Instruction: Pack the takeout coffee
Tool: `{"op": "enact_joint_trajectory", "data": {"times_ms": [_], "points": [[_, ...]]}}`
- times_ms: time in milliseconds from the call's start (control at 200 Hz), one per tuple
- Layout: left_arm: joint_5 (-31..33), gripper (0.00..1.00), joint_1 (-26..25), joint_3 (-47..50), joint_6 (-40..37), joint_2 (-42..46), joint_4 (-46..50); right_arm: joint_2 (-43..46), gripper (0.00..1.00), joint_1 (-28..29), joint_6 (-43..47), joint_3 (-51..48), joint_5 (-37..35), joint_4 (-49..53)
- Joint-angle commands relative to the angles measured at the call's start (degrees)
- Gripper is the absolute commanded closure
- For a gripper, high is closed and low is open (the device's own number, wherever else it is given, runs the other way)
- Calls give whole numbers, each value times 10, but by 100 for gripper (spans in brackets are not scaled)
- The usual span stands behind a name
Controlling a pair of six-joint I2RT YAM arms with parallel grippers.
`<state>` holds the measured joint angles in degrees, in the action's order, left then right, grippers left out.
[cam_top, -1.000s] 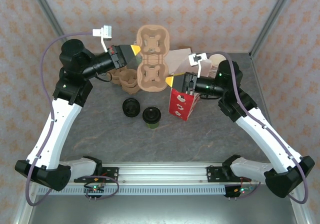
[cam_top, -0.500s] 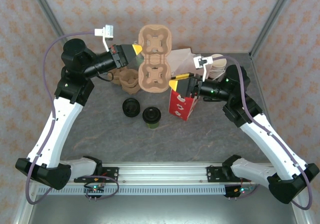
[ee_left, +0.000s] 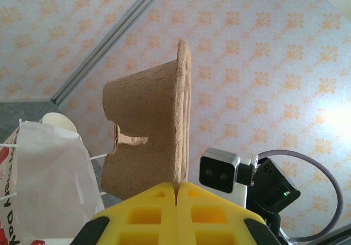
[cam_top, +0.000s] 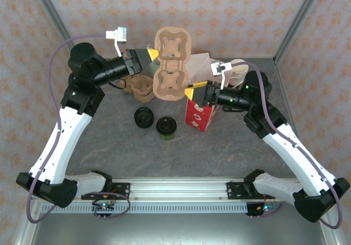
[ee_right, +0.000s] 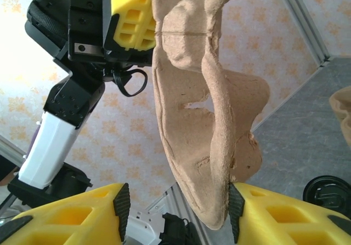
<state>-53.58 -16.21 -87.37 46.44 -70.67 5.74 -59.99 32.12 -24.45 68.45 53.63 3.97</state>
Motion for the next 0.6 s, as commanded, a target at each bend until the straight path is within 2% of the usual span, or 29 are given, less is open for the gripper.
{"op": "enact_joint_trajectory", "data": {"times_ms": [0, 65, 230, 485, 596], "points": [[-11, 100, -8, -20, -11, 1, -3, 5, 44, 4, 19, 8, -20, -8], [-11, 100, -9, -19, -11, 1, -4, 7, 41, 4, 22, 7, -33, -3], [-11, 100, -12, -17, -11, 3, -4, 5, 41, 4, 18, 8, -33, -6], [-3, 100, -13, -16, -21, 5, 12, 7, 58, 4, 11, 4, -2, -30], [-2, 100, -13, -14, -19, 6, 10, 7, 72, 5, 6, 2, 10, -41]]}}
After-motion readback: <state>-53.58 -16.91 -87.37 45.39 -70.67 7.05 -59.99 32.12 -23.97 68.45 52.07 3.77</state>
